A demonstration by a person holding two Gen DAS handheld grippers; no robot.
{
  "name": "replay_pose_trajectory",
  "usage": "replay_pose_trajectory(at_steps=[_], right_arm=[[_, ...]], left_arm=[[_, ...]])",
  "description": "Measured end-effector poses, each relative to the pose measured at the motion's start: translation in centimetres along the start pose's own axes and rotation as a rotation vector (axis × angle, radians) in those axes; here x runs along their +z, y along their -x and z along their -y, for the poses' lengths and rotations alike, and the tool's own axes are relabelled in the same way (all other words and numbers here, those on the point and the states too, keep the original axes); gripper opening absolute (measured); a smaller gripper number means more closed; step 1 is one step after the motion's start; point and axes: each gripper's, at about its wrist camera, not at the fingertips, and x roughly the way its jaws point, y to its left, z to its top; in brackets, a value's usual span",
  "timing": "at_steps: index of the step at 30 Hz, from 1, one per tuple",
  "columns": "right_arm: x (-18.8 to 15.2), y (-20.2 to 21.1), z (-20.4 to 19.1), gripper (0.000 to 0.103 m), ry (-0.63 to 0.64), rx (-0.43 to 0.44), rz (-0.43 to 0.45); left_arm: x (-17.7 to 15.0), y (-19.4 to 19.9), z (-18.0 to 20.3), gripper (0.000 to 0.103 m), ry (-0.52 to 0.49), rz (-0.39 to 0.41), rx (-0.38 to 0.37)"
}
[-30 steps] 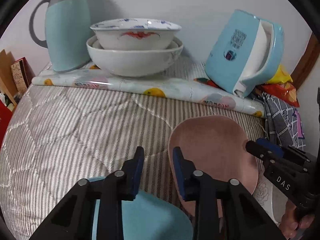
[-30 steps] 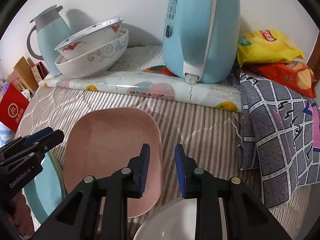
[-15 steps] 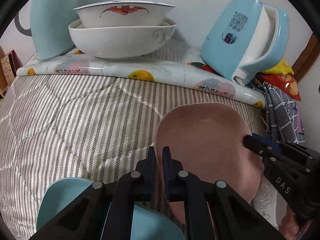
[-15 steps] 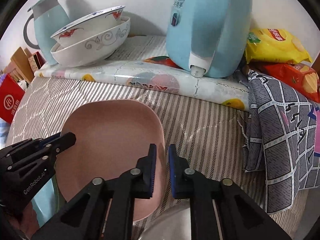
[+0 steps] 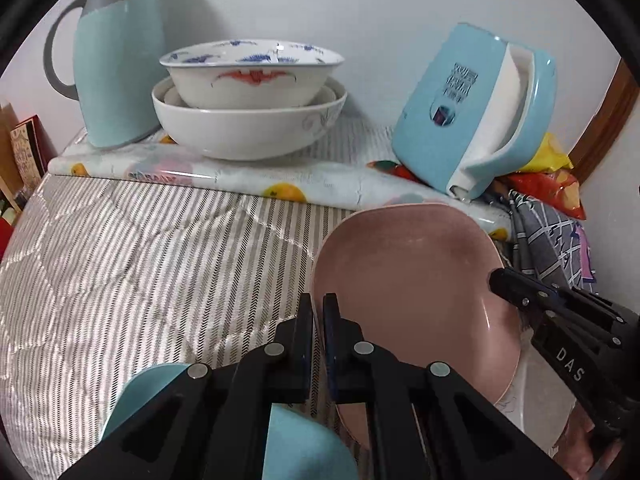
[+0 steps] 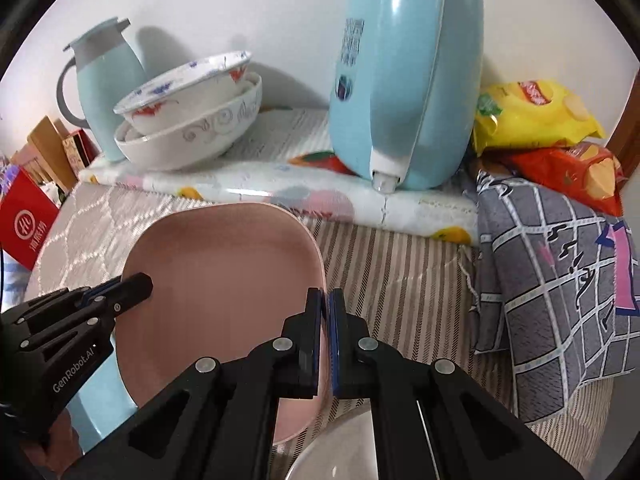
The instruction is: Organize plates and bowls
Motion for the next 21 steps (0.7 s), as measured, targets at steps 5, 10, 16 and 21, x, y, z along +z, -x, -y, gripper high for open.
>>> replay_pose_trajectory(at_steps=[5,10,16,21], right_arm=[[0.0,2.4,-0.2,0.004,-0.005,0.011,0.049],[-0.8,4.3,-1.5,0.004,0.000,0.022,0.075],[-1.9,6.2,-3.9,0.004,0.025,0.054,0.097],[-3.0,7.3,-6.2,0.004,0.046,0.079,0.108]], left_arm=[[-0.2,2.1,-0.5,0.006,0.011,0.020,-0.003],[-1.0,4.2,-1.2,0.006,0.017,0.040,0.011],[-2.8,7.0,-3.1,0.006,0.046,0.059,0.035],[-4.5,9.3,-5.0,0.006,0.077,0.077,0.061]])
